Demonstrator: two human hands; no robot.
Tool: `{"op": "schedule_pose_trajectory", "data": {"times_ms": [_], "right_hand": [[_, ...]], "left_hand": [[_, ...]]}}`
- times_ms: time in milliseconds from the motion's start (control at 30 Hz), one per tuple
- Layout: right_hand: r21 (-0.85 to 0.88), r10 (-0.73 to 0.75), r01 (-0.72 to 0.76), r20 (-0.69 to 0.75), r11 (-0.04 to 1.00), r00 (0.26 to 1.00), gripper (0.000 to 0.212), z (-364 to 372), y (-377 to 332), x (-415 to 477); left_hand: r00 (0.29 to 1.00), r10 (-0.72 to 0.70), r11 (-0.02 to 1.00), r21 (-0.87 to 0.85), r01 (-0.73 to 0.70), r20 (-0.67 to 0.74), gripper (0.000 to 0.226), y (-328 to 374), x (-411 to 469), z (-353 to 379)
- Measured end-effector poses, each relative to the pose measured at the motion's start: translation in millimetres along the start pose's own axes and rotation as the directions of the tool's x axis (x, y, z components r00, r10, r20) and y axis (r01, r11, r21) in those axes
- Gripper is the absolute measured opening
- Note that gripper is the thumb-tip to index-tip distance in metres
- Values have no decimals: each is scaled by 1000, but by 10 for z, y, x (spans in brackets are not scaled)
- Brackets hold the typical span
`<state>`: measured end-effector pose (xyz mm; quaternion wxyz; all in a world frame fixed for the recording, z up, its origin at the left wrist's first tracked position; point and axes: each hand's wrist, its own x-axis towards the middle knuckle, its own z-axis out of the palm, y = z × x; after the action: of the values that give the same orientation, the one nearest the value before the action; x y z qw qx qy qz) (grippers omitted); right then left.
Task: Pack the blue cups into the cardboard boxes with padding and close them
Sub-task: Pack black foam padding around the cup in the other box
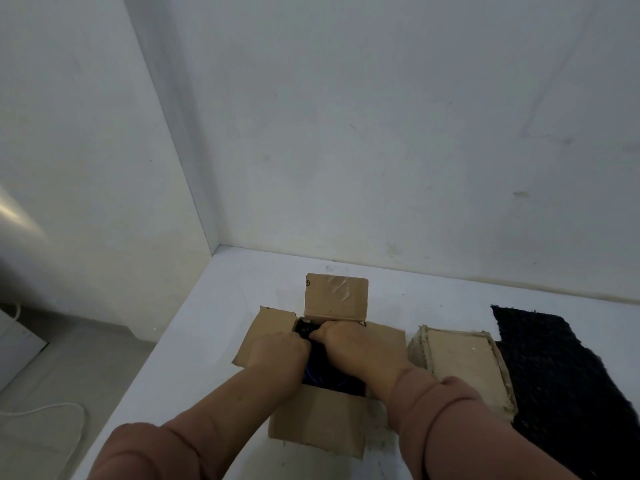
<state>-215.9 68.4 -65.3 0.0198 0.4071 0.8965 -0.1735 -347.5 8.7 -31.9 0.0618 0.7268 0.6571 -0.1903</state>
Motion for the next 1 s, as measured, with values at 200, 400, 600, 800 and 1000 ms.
{"op": "schedule_pose_trajectory", "data": {"times_ms": [200,400,600,800,1000], "right_hand": [[-44,-19,22,55,999,998,35,-56,-48,-8],[-112,4,2,48,994,999,35,-51,-81,-76],[2,35,-35,-30,999,999,39,-79,-152,-172],[-1,14,-14,-25,1000,1000,37,-53,-257,-169],[-16,30,-29,40,999,999,42,-54,-300,-139]], "left_hand": [[999,-7,1000,7,7,35,18,-9,13,-4],[1000,19,999,-49,-19,8,20,-26,16,55],[988,-37,981,-192,7,-149,55,8,27,107],[993,-86,994,-77,80,-81,28,117,2,76],[992,-108,987,-129,99,-61,24,104,8,106]]}}
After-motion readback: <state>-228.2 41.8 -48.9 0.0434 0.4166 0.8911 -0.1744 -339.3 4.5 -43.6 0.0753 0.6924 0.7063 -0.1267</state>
